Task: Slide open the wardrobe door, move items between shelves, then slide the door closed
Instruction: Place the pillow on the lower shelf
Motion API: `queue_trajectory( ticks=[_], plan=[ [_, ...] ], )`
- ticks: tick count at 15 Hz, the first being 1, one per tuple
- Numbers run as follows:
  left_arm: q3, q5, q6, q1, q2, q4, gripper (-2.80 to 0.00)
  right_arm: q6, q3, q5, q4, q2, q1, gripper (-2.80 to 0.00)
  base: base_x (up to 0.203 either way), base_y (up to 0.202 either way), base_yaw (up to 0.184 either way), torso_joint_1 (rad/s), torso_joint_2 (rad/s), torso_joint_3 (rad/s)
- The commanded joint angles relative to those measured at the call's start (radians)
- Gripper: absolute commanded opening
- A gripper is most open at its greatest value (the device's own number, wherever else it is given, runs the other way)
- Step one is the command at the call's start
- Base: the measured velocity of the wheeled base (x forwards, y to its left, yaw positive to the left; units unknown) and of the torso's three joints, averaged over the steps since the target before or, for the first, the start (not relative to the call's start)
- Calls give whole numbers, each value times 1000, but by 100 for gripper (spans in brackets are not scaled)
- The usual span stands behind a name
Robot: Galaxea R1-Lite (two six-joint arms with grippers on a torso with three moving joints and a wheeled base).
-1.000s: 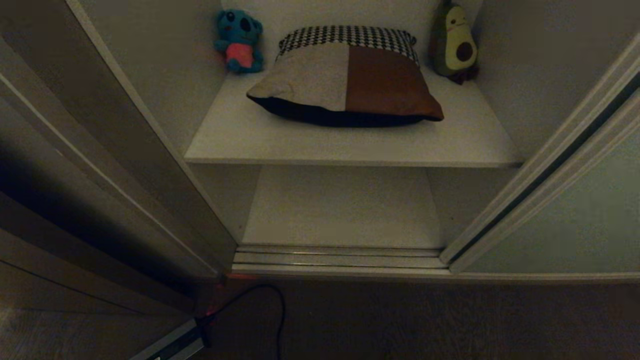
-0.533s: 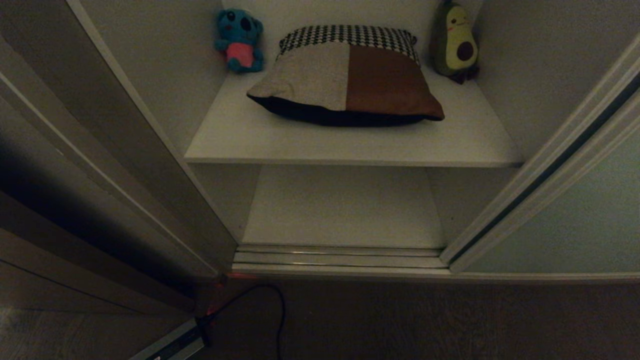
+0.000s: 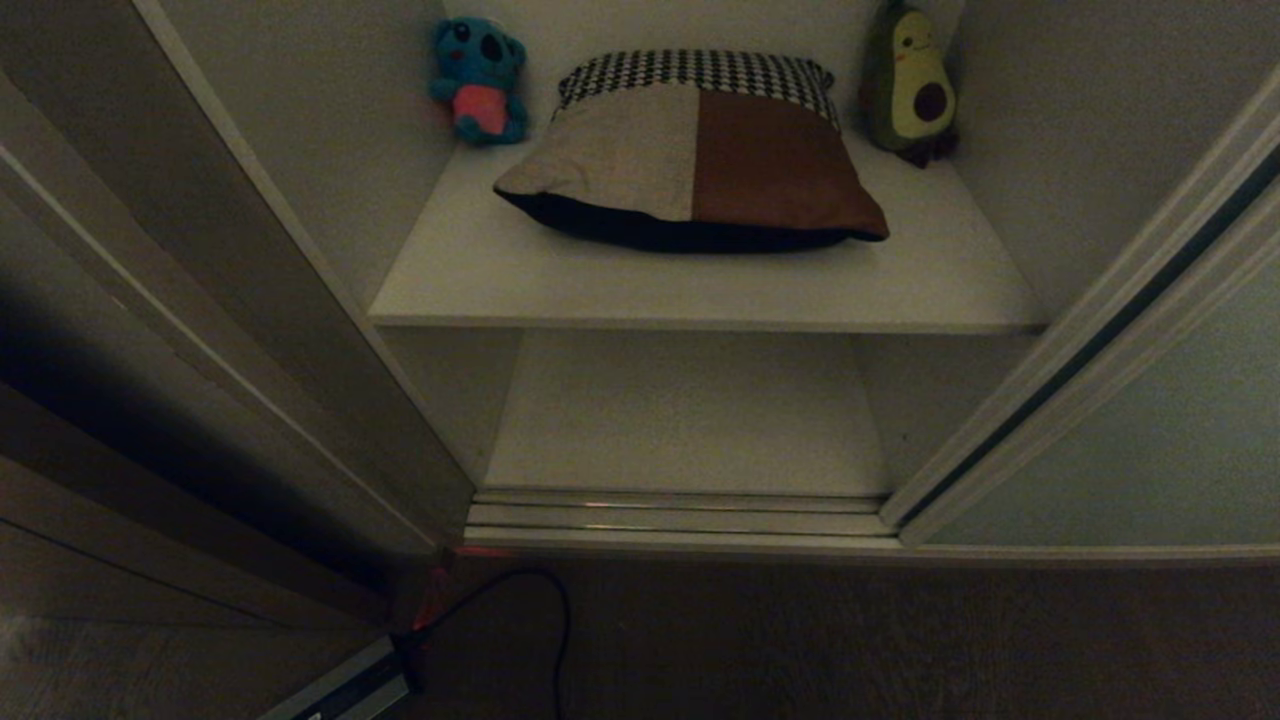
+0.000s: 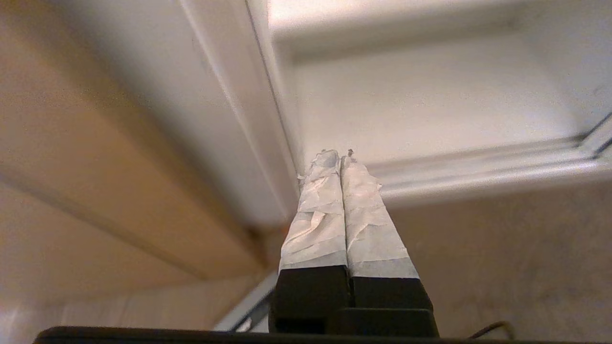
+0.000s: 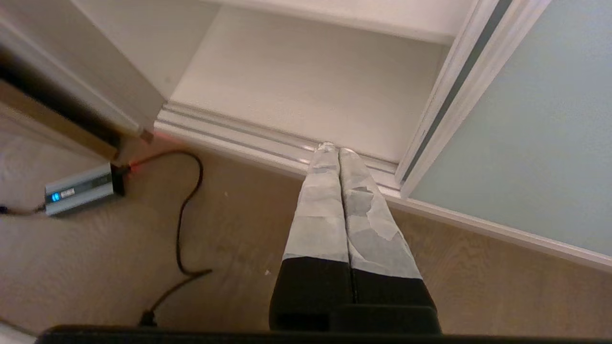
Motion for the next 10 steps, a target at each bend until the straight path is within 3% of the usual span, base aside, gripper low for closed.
queue_trajectory(
  ticks=[1, 5, 10],
  plan=[
    [-167, -20, -6, 1, 243, -4, -280, 10, -37, 2, 1, 60, 1, -280, 0, 0, 0, 0, 0, 0],
    [-480, -81, -62, -8, 562, 8, -280, 61, -100, 23, -14, 171, 6, -280, 0, 0, 0, 0, 0, 0],
    [-806, -69, -185, -125, 903, 76, -280, 104, -194, 24, -110, 377, 52, -280, 0, 0, 0, 0, 0, 0]
  ],
)
